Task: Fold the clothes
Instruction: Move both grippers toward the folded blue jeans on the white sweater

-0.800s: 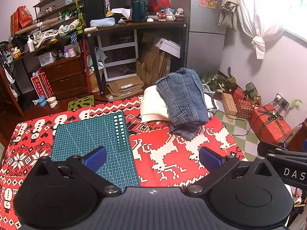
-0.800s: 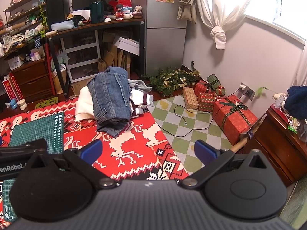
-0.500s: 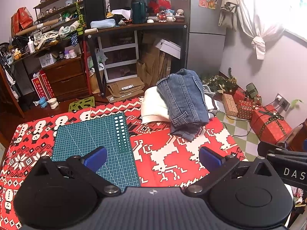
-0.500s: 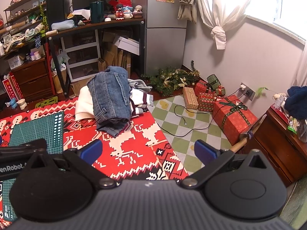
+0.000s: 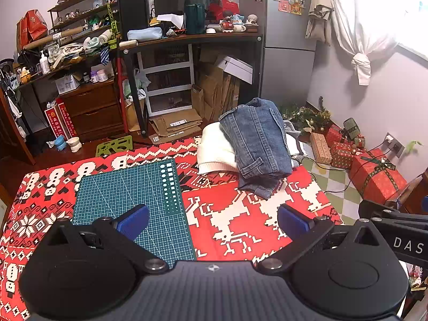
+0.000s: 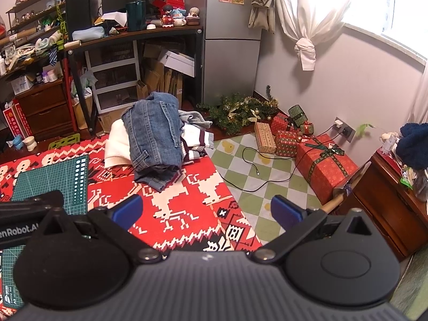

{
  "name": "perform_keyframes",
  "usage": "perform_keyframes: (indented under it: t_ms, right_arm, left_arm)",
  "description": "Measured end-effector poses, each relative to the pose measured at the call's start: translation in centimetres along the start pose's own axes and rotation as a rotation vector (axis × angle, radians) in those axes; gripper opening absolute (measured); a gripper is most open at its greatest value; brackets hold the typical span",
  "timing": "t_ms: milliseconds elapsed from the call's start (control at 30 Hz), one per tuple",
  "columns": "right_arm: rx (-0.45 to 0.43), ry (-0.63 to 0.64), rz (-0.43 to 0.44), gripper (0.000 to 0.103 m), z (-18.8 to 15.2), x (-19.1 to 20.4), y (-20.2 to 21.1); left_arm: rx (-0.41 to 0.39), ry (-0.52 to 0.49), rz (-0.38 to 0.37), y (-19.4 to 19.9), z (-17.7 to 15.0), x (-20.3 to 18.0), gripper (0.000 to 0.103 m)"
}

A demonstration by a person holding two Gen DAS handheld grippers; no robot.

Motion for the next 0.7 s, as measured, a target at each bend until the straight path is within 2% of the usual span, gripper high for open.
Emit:
perform_keyframes:
  t_ms: [700]
  right_arm:
    - [0.002,0.003,0.024,0.103,-0.03,0.11,-0.13]
  left_arm:
    - [0.017,0.031,-0.003,-0.63,-0.52,0.33,0.103]
Point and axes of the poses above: each gripper's, at about its wrist camera, not at the fingertips, and y roughly against the way its jaws point, x to its left, z to its top, the point moved 4 cm from there along -y, roughly the way its jaws point, and after that the axes turned 11 degrees about -y, right-handed, at the moved point
